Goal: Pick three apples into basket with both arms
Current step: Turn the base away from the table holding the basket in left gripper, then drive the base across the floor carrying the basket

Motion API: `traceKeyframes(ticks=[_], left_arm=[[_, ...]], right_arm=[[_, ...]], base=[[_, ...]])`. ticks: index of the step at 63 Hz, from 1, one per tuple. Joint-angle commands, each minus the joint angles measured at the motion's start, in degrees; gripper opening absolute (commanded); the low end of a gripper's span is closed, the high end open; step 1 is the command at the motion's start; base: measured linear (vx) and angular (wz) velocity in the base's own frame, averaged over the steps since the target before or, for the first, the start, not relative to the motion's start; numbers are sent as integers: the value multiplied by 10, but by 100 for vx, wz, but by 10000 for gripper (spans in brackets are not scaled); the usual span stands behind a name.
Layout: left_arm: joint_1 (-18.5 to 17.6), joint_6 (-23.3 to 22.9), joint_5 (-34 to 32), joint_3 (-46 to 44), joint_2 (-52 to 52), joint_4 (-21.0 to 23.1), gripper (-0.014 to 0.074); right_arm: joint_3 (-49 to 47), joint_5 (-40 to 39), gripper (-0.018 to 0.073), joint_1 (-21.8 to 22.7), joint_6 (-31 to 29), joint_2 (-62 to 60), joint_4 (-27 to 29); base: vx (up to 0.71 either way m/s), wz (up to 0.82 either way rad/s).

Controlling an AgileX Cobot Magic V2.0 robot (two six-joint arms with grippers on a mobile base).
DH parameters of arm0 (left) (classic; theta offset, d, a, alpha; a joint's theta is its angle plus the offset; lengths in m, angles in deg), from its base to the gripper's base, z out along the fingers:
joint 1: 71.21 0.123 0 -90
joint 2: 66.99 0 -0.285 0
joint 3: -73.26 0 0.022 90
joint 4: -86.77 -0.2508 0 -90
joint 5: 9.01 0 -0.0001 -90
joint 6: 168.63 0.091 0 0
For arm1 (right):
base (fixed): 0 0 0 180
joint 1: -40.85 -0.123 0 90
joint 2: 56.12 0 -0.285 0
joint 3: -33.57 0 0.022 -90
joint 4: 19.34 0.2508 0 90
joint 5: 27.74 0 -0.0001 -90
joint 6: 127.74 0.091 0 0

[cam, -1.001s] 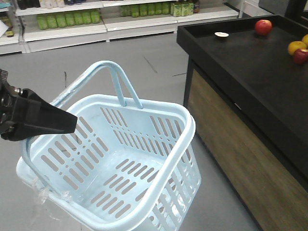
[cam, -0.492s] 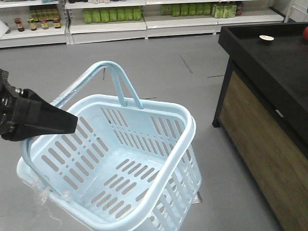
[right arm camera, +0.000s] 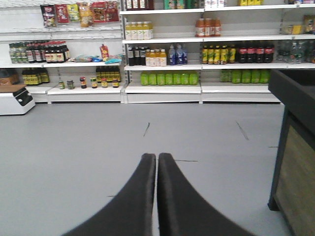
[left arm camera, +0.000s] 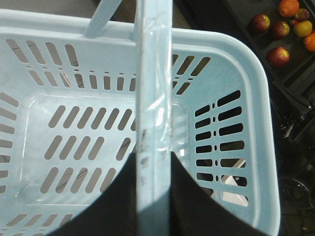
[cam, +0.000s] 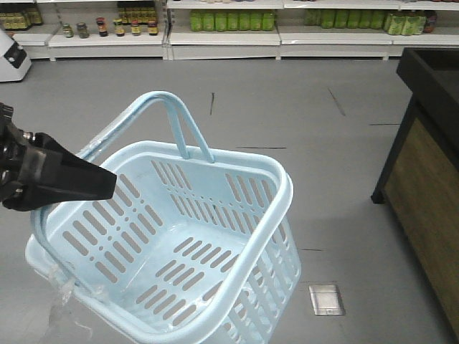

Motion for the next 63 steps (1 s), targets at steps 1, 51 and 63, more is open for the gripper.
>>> traceKeyframes(ticks=[1,51,63], left_arm=[[-1,-4,-32,-16,-13,39,-8],[-1,-4,-32,-16,-13,39,-8],[-1,-4,-32,-16,-13,39,-8]], right_arm=[[8,-40,-1,3,-5,-6,-6],[8,-40,-1,3,-5,-6,-6],[8,-40,-1,3,-5,-6,-6]], base=[[0,40],[8,35],[13,17]])
